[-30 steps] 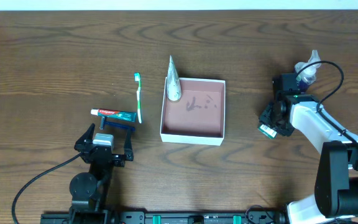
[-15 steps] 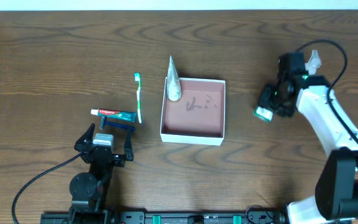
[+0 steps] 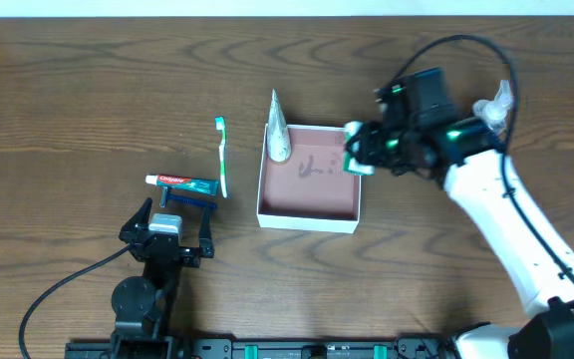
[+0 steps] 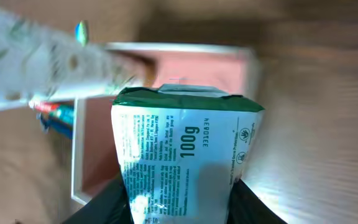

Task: Pack container
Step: 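Grasp the soap box and carry it into the box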

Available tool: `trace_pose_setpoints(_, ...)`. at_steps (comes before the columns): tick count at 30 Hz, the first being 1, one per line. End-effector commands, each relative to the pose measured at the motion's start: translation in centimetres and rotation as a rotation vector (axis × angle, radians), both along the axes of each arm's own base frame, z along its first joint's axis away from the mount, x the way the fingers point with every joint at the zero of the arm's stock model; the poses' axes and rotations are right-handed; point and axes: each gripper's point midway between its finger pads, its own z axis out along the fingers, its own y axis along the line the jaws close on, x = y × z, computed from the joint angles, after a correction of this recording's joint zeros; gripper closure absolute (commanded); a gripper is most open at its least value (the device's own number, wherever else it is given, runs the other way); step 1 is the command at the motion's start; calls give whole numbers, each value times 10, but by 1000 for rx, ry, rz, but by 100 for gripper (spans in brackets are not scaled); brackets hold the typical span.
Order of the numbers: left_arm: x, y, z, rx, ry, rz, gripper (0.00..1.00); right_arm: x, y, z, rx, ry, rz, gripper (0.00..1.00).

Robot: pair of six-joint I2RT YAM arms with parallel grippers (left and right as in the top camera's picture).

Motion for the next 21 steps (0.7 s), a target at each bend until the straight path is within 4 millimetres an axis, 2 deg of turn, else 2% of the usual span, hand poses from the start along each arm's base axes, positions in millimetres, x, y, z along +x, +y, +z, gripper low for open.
trace_pose_setpoints(1, 0, -1, -17, 14, 42, -8, 2, -3, 16, -3, -58, -15, -30, 67)
trace_pose_setpoints(8, 0, -1, -17, 14, 42, -8, 2, -19, 58, -30, -112, 20, -5, 67)
trace_pose_setpoints(14, 0, -1, -17, 14, 42, -8, 2, -17, 92, -58, -94, 37, 12, 67)
trace_pose_setpoints(21, 0, -1, -17, 14, 42, -8, 2, -11, 114, -89, -65, 74, -36, 68)
